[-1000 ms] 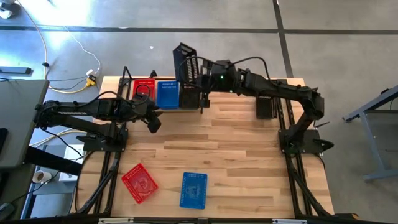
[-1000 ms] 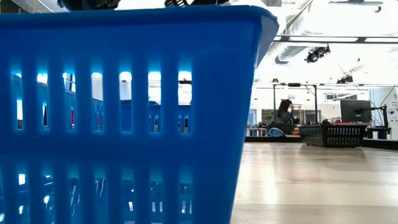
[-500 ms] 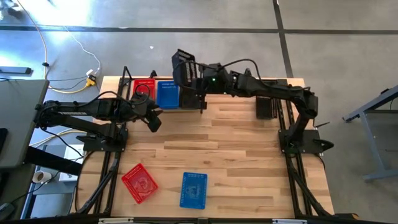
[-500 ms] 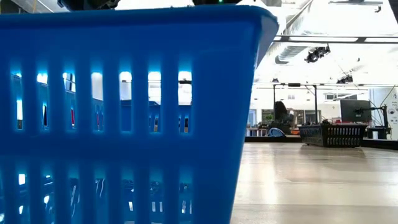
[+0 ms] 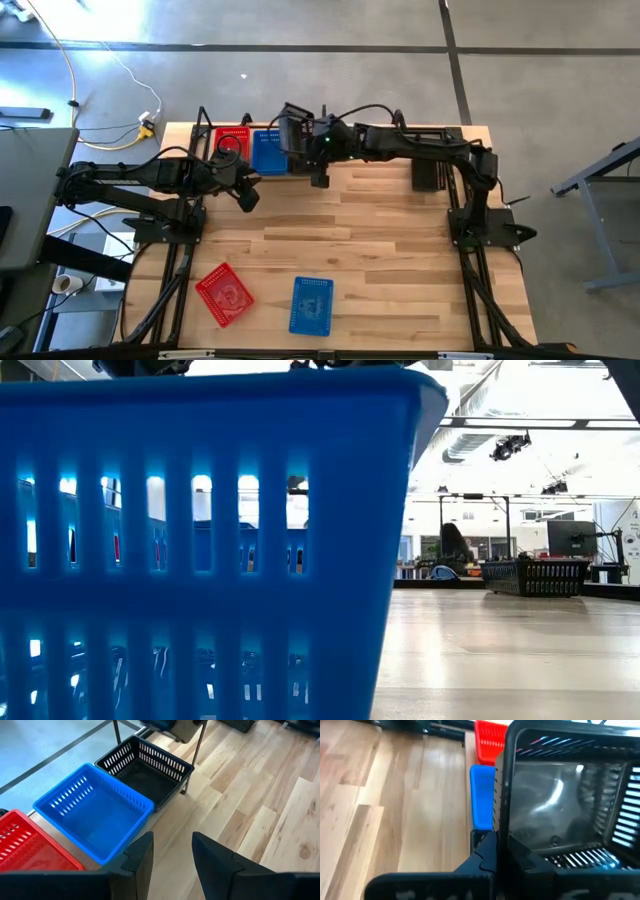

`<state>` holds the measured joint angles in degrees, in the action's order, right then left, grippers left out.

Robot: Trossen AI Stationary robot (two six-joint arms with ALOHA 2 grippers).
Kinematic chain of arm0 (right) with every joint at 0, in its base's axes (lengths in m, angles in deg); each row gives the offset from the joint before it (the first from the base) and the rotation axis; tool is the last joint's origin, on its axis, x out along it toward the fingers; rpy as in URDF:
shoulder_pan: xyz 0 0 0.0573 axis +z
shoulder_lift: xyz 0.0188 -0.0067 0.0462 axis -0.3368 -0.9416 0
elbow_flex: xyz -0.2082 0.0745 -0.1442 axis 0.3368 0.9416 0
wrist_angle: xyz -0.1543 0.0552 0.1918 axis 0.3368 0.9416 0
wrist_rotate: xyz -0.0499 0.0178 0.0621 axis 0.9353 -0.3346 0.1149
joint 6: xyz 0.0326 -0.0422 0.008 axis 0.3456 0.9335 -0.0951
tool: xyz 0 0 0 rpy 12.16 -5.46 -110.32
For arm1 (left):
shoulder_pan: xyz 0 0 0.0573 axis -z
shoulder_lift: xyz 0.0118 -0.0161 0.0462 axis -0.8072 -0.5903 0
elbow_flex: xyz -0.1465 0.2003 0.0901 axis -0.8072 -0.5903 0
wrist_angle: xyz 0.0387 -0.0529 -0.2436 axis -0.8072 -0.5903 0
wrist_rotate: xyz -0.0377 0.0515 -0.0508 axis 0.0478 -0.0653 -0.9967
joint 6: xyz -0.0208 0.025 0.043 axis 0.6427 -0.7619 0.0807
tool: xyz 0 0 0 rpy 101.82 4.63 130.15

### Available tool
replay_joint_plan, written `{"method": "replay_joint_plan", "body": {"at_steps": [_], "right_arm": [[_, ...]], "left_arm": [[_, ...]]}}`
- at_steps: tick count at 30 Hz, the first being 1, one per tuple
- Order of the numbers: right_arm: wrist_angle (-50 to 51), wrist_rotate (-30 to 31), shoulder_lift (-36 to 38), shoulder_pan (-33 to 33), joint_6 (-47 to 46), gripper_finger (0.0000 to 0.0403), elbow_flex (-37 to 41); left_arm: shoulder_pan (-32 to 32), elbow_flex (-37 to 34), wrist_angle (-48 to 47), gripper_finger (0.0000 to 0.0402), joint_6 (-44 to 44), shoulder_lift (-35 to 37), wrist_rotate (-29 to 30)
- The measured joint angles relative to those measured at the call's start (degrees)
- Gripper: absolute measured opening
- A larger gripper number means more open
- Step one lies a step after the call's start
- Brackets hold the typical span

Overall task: Stack baskets on shelf by color
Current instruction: Stack the bottom black bin on the other black bin

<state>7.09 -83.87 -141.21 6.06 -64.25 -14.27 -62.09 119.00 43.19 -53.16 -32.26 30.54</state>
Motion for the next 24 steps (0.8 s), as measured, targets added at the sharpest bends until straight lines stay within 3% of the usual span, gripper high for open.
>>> {"method": "replay_joint_plan", "body": {"at_steps": [24], "right_arm": [[5.84, 3.82, -7.23, -0.26, -3.71, 0.0000, 0.02]], "left_arm": [[0.09, 0.00, -0.02, 0.0126, -0.41, 0.00, -2.48]]}}
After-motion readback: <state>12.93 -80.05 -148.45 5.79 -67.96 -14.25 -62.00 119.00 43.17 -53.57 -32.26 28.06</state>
